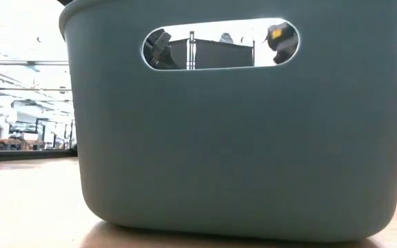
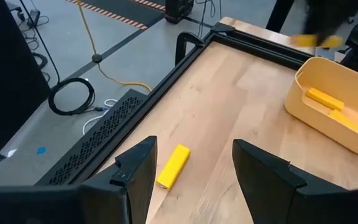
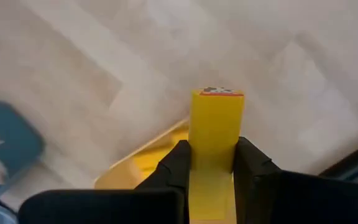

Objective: Sort blocks
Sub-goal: Put the yellow block into the yellow bin

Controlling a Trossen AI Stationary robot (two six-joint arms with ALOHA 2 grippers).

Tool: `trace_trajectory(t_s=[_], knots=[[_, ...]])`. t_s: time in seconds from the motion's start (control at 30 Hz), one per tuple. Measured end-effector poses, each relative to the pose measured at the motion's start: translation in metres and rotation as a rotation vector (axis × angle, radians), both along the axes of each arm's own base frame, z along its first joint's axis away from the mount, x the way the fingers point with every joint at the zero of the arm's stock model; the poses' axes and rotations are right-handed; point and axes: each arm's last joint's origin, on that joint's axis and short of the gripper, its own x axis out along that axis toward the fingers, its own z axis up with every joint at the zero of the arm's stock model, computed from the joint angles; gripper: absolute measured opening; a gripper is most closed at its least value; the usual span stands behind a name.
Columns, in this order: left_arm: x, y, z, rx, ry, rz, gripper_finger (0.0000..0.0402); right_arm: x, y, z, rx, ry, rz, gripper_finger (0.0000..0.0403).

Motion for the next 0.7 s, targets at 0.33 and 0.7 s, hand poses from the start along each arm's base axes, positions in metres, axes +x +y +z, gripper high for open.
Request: trace_trajectory(t_s=[0.33,0.7], knots=[[0.001,0.001,-0.002,-0.085,-0.03,0.046,0.0205,-0.045,0.079,-0.017,0.045,-0.074,-0.163,0.0026],[0.036,0.049,-0.053,-0.335,0.102,-0.163,0.0205,-0.046,0.104,-0.055,0.06,-0.117,-0.217,0.0081]])
